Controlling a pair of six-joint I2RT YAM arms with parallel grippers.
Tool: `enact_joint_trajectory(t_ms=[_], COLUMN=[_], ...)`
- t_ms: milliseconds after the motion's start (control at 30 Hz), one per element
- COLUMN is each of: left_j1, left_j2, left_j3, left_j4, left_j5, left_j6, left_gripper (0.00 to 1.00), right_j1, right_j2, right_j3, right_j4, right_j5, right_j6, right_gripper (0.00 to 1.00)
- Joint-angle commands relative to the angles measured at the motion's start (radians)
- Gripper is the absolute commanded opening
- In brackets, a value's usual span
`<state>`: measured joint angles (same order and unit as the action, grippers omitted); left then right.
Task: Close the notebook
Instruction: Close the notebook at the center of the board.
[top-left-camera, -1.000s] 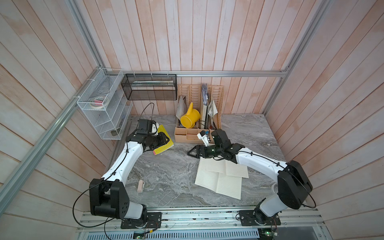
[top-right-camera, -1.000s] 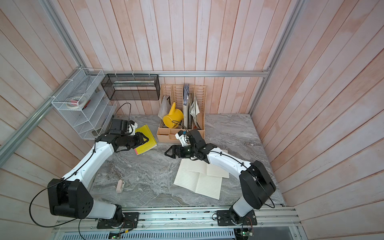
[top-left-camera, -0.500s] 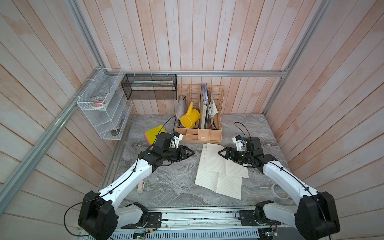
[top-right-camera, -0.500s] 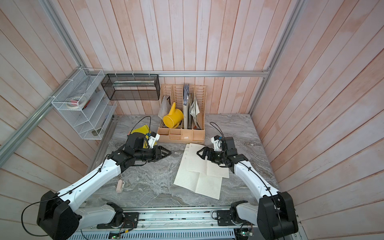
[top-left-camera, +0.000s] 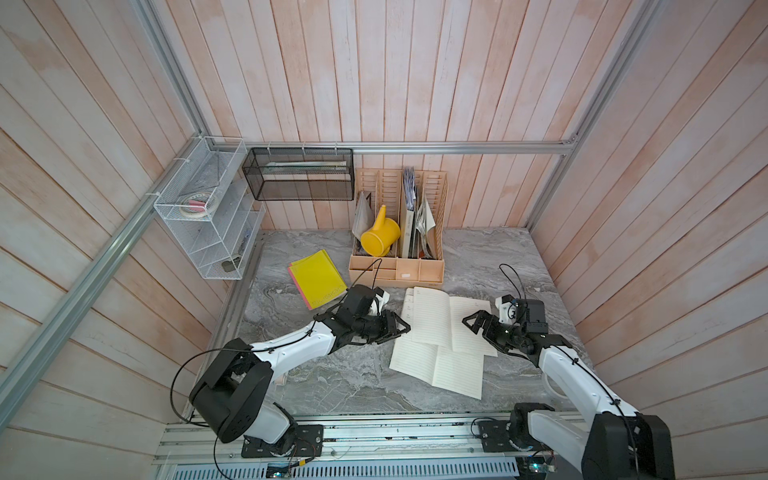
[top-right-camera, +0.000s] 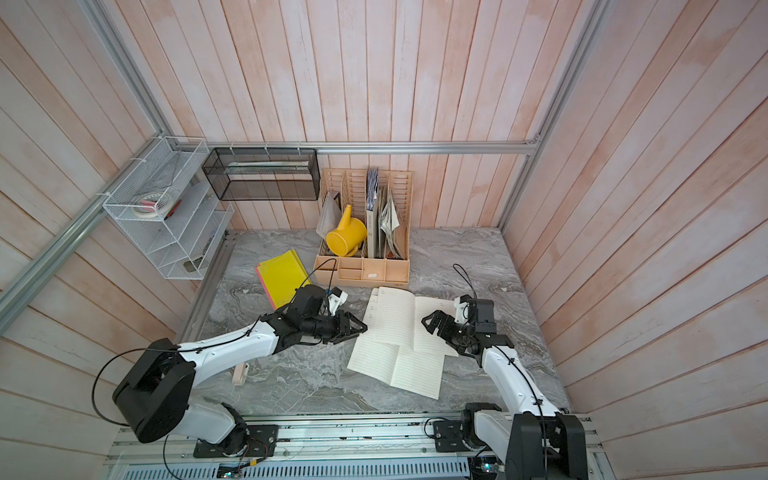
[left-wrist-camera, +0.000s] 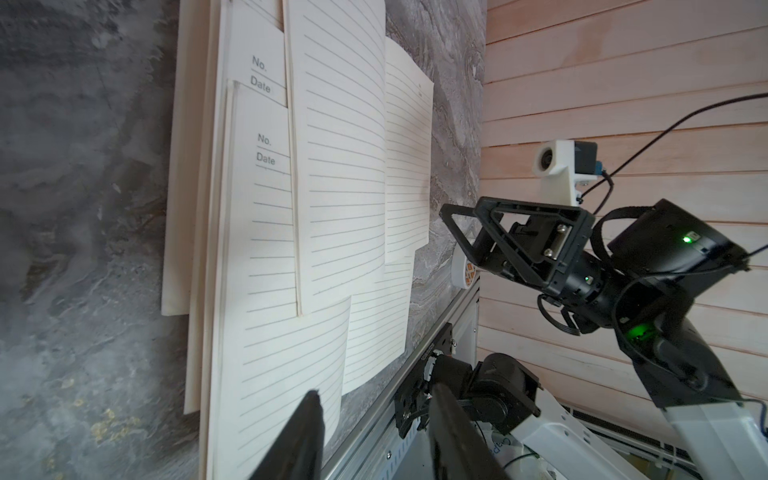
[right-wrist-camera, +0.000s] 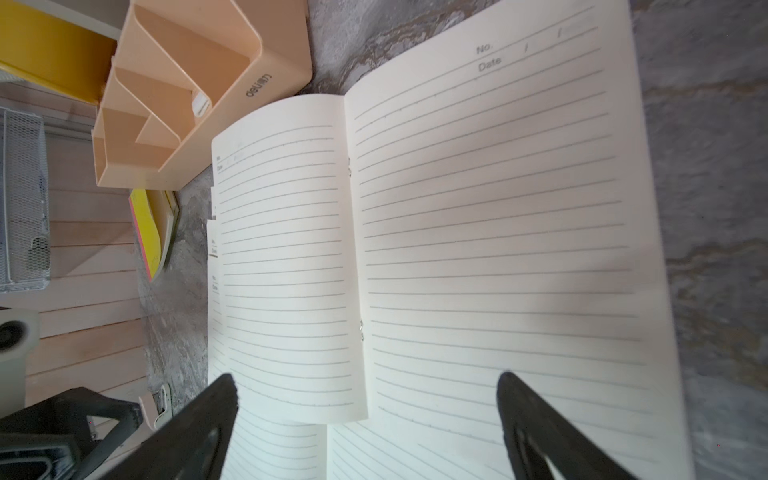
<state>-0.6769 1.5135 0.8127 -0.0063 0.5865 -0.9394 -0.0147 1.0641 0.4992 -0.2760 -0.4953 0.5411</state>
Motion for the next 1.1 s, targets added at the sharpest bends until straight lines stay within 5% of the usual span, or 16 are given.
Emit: enact_joint_trajectory(t_ms=[0, 1067], left_j1=[-0.003, -0.006], left_j2=[0.058, 0.338], left_j3=[0.039, 0.168], left_j4=[0.055, 0.045], left_j5=[0.025, 0.034], left_j6=[0.003, 0.072], left_gripper=[0.45, 0.45], right_j1=[-0.033, -0.065], right_j2=[0.003, 0.201], right_j3=[0.017, -0.025], right_j4=[-0.04, 0.088], right_j5=[0.003, -0.04], right_j6=[-0.055, -0.105], right_gripper=[0.98, 0.98])
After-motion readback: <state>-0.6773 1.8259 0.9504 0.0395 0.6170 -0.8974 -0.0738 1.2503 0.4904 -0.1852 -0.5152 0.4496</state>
